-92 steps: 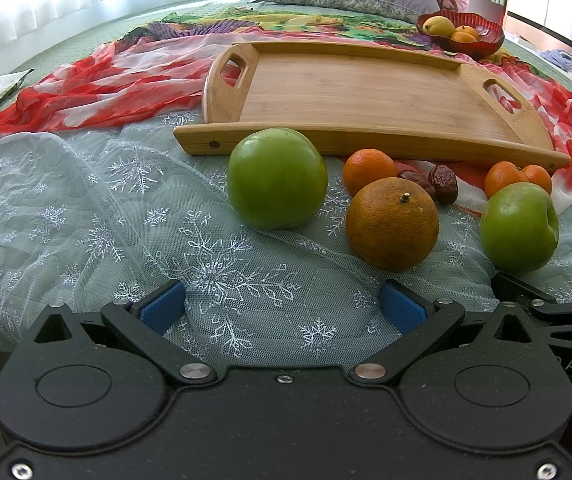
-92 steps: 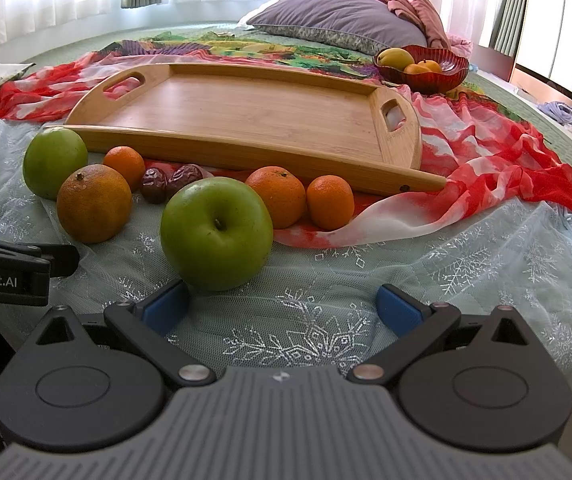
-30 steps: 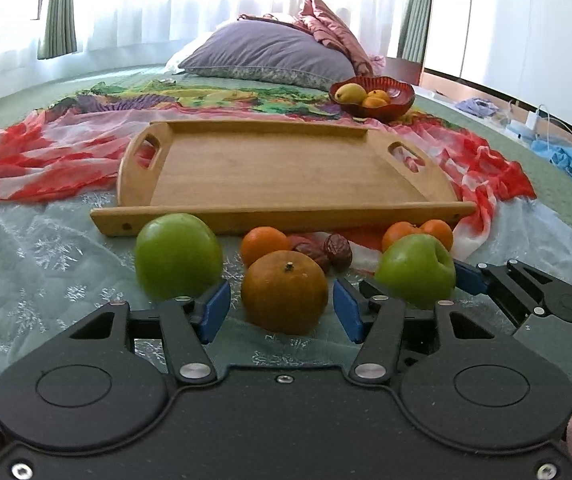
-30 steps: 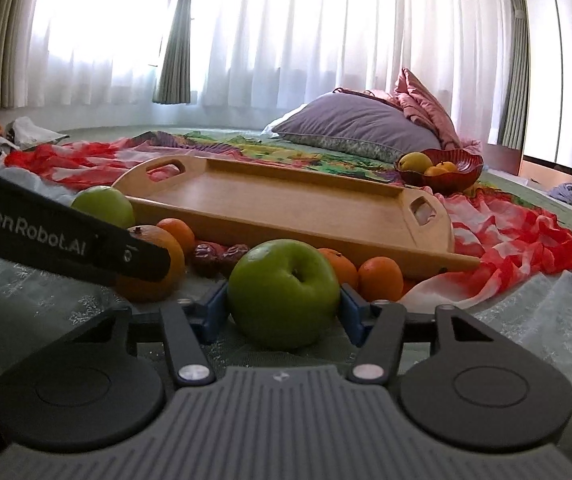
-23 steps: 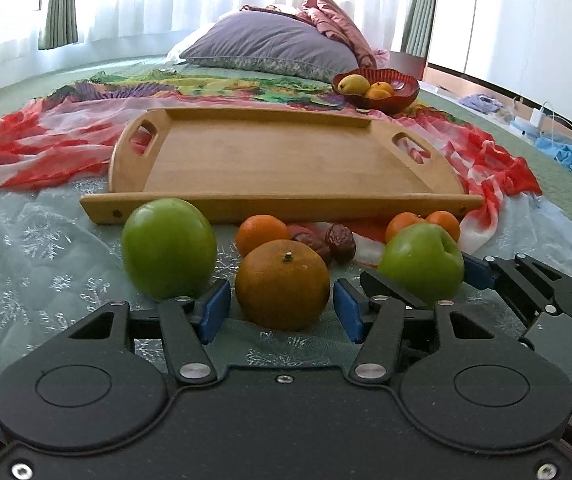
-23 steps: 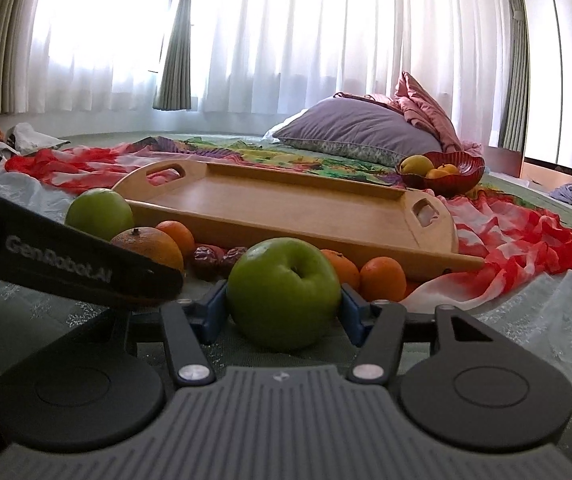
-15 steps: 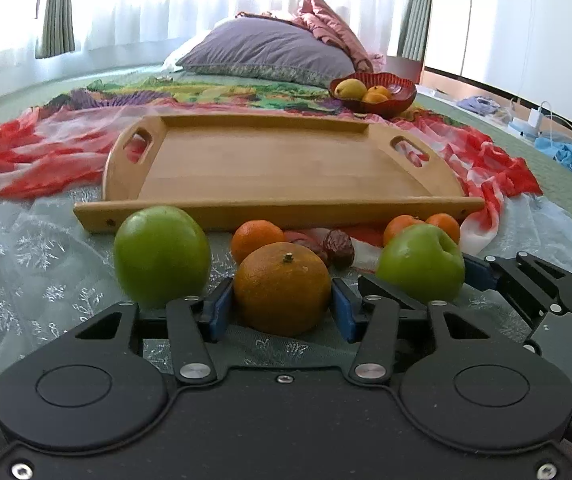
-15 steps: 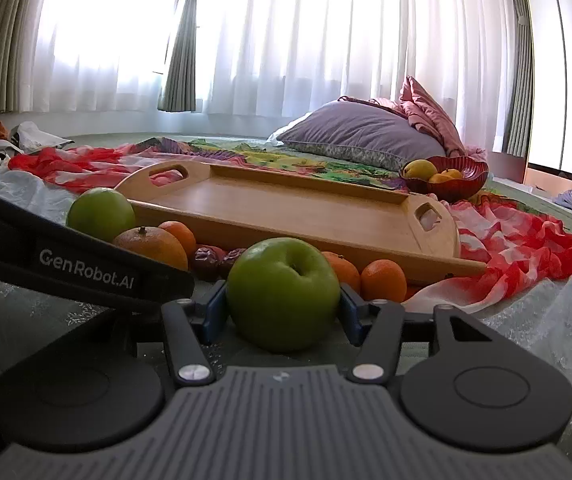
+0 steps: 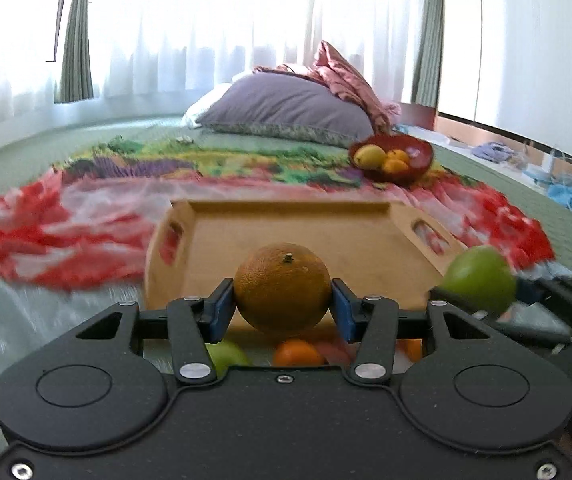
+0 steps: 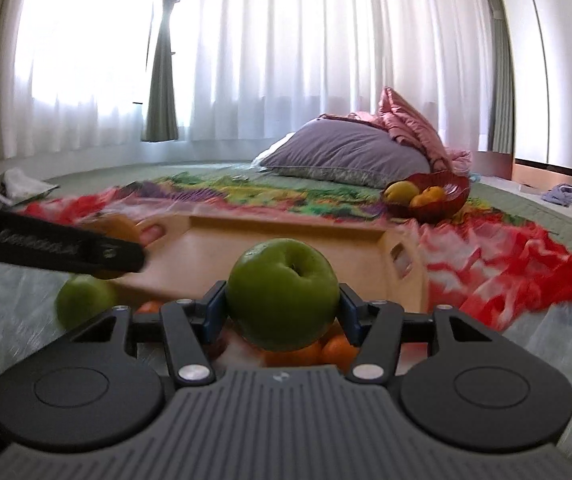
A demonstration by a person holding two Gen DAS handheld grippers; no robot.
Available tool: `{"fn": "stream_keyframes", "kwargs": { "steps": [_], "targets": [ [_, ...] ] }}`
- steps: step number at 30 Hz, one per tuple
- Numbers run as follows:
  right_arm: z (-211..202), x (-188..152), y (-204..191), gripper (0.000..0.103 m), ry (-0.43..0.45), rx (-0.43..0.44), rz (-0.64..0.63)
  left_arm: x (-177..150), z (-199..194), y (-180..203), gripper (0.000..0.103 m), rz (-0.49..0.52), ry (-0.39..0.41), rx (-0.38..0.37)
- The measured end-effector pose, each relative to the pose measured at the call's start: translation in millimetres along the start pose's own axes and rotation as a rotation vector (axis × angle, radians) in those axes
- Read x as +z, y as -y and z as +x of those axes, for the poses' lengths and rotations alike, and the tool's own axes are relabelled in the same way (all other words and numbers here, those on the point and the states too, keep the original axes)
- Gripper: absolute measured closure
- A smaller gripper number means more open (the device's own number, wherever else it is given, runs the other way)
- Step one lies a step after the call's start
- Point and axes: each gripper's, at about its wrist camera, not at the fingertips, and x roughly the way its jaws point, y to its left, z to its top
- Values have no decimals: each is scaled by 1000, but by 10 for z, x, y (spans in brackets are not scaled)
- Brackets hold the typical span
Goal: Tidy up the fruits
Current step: 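Lift and carry the orange with the left tool while the right tool carries the apple onto the tray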
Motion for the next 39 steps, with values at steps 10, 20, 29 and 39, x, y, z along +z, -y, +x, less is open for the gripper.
{"fn": "stream_keyframes", "kwargs": {
  "steps": [10, 20, 29, 39],
  "targets": [
    [821, 615, 489, 43, -145, -33, 41, 510, 736, -348, 55, -39, -48, 46],
    [1402, 454, 538, 43, -288, -45, 35, 331, 1403, -422, 55, -48, -168, 92],
    [1481, 375, 492, 43, -314, -40, 27, 294, 1517, -344, 55, 9, -231, 114],
    [1495, 331, 478, 43, -324, -40, 31, 279, 1600, -347, 55, 11, -297, 107]
  ]
}}
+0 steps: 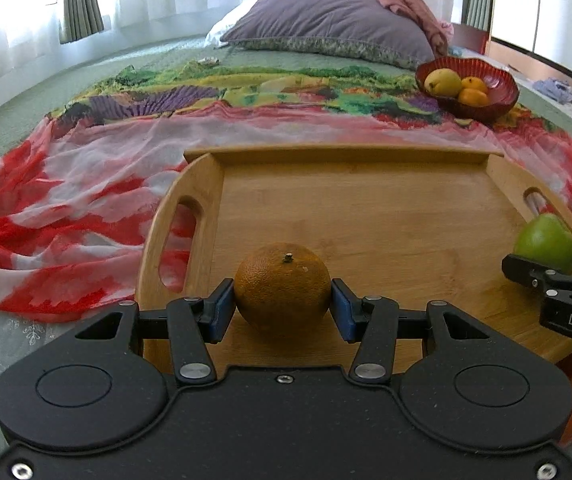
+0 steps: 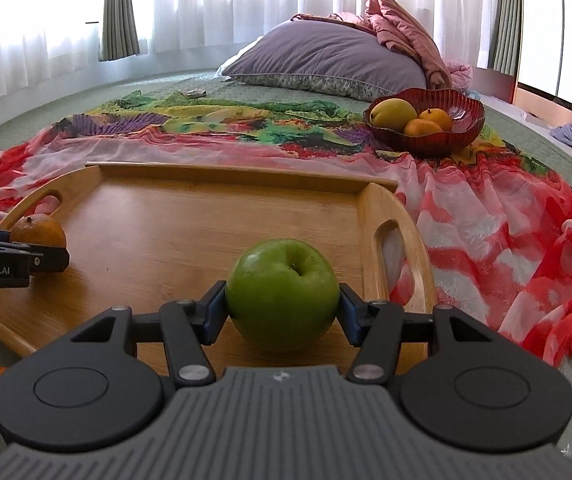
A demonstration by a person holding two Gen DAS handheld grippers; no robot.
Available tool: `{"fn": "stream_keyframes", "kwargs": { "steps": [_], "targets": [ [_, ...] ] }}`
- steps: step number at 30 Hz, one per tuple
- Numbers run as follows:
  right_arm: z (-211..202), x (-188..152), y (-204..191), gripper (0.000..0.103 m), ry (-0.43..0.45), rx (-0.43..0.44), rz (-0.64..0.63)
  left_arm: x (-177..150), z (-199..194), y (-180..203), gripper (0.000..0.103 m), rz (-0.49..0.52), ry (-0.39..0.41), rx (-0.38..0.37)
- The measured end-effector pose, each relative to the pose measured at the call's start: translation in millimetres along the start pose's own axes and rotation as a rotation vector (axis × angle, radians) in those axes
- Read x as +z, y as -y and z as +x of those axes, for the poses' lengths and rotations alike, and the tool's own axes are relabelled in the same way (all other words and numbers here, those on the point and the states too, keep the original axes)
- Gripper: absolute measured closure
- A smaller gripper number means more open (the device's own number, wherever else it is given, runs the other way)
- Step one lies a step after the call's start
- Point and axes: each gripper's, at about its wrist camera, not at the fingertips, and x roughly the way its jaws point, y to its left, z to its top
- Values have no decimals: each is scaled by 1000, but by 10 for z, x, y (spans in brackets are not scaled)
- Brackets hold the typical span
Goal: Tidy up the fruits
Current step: 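Lift and carry the orange with the left tool while the right tool carries the apple onto the tray, then open the left tool releasing the orange while the right tool releases the apple on the tray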
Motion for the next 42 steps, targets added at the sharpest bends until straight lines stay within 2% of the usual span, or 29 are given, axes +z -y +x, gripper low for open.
{"fn": "stream_keyframes", "kwargs": {
  "steps": [17, 19, 20, 21, 23, 30, 42],
  "targets": [
    [12, 9, -25, 43, -9, -5, -32, 28, 16, 32, 54, 19, -6, 9],
    [12, 8, -28, 38, -10, -5, -37, 25, 1, 30, 49, 14, 6, 8],
    [11, 9, -29, 38, -11, -4, -38, 30, -15, 32, 38, 14, 19, 9],
    [8, 6, -30, 30, -12, -3, -39, 32, -45, 35, 27, 17, 40, 9],
    [-9, -5, -27, 28, -8, 6, -41, 22, -113, 50, 20, 37, 80, 4],
    [-123, -89, -3, 15, 10, 9, -61, -99, -248, 75, 13, 91, 107, 6],
    [-496, -295, 57, 3, 49, 54, -67, -430, -713, -58, 3, 48, 184, -47]
  ]
}}
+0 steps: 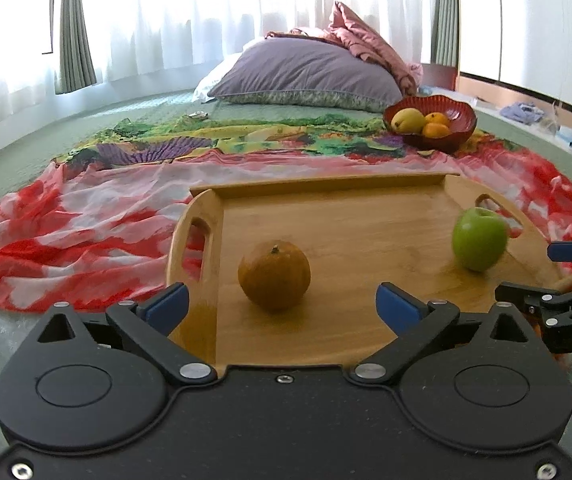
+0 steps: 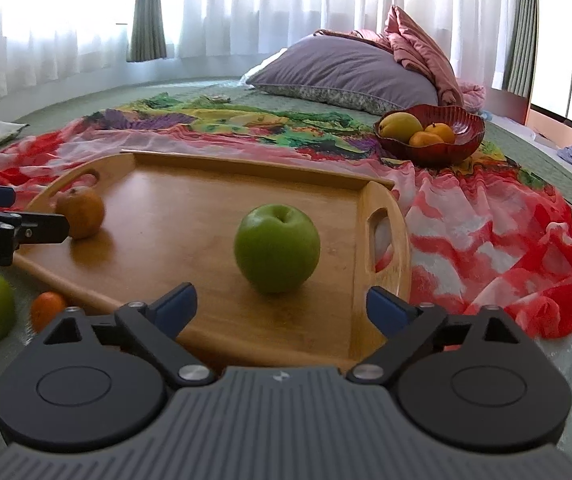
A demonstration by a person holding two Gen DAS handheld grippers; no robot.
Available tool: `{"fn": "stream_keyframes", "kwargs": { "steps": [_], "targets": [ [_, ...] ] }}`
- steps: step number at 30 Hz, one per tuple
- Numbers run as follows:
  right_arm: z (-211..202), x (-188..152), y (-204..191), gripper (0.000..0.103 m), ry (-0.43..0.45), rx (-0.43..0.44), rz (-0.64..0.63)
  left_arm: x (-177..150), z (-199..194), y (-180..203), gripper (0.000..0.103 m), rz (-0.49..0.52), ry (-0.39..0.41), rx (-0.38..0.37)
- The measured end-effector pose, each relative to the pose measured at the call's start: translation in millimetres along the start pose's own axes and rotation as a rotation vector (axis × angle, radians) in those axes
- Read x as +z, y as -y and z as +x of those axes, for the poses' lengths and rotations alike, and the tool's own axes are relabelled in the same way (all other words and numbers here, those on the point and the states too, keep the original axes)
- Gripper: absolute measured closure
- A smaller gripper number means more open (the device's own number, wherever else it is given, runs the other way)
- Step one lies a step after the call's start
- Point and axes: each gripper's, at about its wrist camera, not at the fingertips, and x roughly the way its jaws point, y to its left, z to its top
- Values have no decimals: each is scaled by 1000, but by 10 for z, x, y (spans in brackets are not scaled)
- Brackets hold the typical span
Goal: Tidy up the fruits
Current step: 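Open the left tool releasing the orange while the right tool releases the apple on the tray, then grasp the second green apple with the left tool while the right tool grasps an orange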
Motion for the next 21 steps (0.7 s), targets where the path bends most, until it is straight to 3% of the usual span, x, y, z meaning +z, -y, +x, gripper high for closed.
{"fn": "stream_keyframes", "kwargs": {
  "steps": [12, 21],
  "targets": [
    [-337, -150, -146, 0, 71, 50, -35, -247, -363, -25, 0, -10, 31, -1],
    [-474, -275, -229, 0, 89, 39, -71, -443, -470, -10, 0, -6, 22, 4]
  ]
}}
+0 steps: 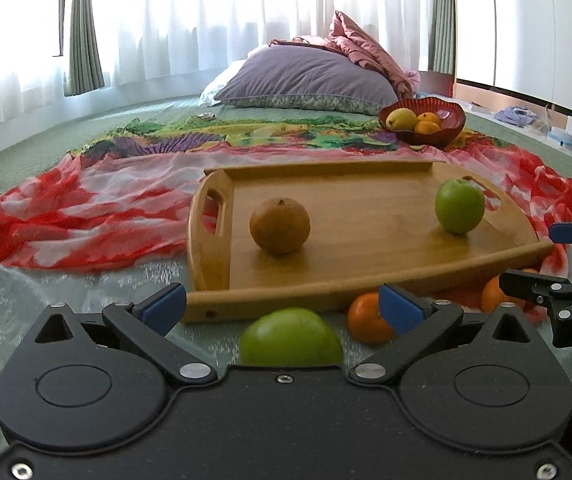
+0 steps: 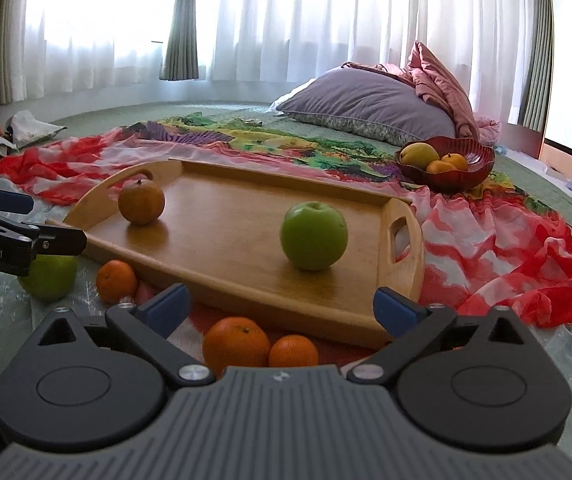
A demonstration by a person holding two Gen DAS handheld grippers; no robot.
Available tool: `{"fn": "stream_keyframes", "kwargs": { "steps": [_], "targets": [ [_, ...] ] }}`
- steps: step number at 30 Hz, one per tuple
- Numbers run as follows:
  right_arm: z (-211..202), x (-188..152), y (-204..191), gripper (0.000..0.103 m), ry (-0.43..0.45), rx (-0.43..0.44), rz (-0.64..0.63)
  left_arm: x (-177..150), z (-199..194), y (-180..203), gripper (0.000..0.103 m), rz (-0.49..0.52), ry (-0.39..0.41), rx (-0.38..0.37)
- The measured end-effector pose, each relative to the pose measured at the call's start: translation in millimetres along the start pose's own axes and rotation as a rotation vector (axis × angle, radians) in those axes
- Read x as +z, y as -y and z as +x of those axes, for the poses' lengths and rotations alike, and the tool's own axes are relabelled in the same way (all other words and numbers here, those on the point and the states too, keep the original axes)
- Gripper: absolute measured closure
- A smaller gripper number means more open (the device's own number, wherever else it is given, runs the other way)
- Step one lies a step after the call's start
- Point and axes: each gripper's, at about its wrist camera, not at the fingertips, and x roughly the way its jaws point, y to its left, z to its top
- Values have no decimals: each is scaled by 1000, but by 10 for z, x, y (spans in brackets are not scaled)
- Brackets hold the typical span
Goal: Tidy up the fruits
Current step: 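Grasp the second green apple with the left tool while the right tool grasps an orange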
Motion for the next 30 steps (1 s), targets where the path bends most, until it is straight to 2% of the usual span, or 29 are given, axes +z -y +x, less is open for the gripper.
{"fn": "stream_keyframes", "kwargs": {
  "steps": [14, 18, 20, 24, 27, 30],
  "targets": [
    [-101, -183, -121, 0, -17, 1, -50, -180, -48, -8, 1, -8, -33, -2],
    [-117, -180, -191, 6, -28, 20, -84, -184, -61, -12, 4, -14, -36, -13],
    [-134, -173, -245, 11, -22, 13, -111, -183, -63, -5, 11, -14, -45, -15],
    [-175, -153, -343, 25, -2, -4, -151, -181, -63, -3, 33, -25, -68, -36],
    [-192, -142, -397, 35, -9, -2, -165, -188, -63, 0, 43, -32, -82, -53],
    [-186, -157, -460, 39, -29, -7, -194, -197, -60, 5, 46, -21, -84, -42]
  ]
}}
